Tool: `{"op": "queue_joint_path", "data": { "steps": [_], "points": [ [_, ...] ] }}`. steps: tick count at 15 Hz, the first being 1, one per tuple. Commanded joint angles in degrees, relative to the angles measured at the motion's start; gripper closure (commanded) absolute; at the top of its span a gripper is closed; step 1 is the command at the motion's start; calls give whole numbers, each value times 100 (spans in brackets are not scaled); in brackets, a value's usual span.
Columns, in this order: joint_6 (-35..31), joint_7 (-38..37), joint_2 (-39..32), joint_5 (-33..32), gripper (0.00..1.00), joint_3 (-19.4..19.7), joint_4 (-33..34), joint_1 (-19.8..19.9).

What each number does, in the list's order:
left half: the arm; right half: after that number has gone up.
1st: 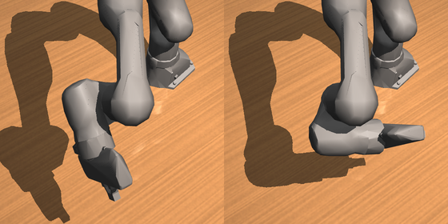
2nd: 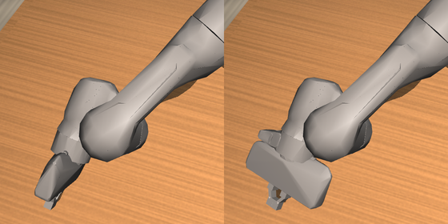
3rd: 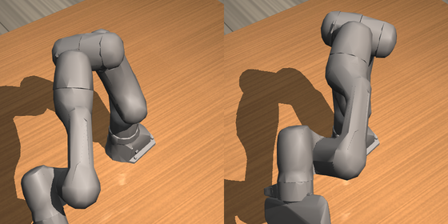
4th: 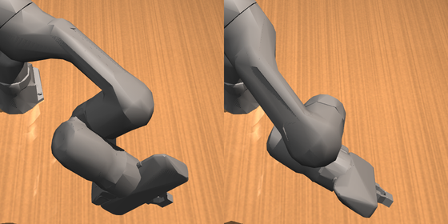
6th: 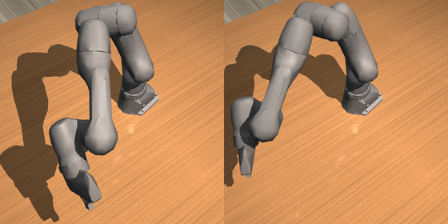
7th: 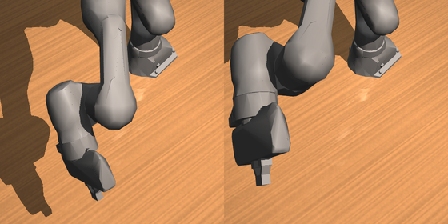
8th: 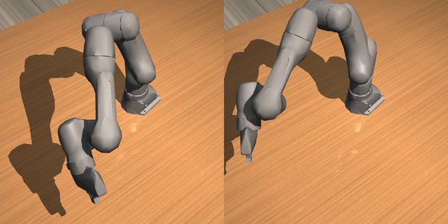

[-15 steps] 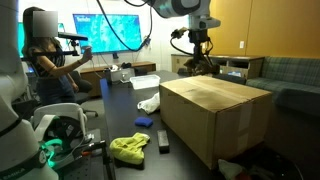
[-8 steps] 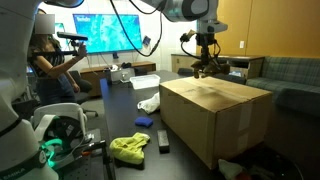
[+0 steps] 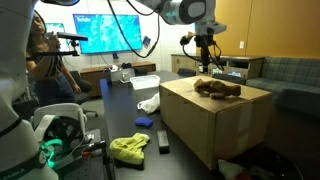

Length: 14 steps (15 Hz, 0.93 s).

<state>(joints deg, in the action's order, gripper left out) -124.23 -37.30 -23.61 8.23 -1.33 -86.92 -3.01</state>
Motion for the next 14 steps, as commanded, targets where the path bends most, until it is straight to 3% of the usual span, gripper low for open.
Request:
{"op": "queue_joint_path", "data": {
  "steps": [1, 7, 14],
  "points": [
    [-978, 195, 792, 165, 0, 92, -1400, -14],
    [-2577, -78, 1615, 595, 0, 285, -3353, 143],
    [-4541, 186, 3058, 2145, 0, 358, -5701, 461]
  ]
}}
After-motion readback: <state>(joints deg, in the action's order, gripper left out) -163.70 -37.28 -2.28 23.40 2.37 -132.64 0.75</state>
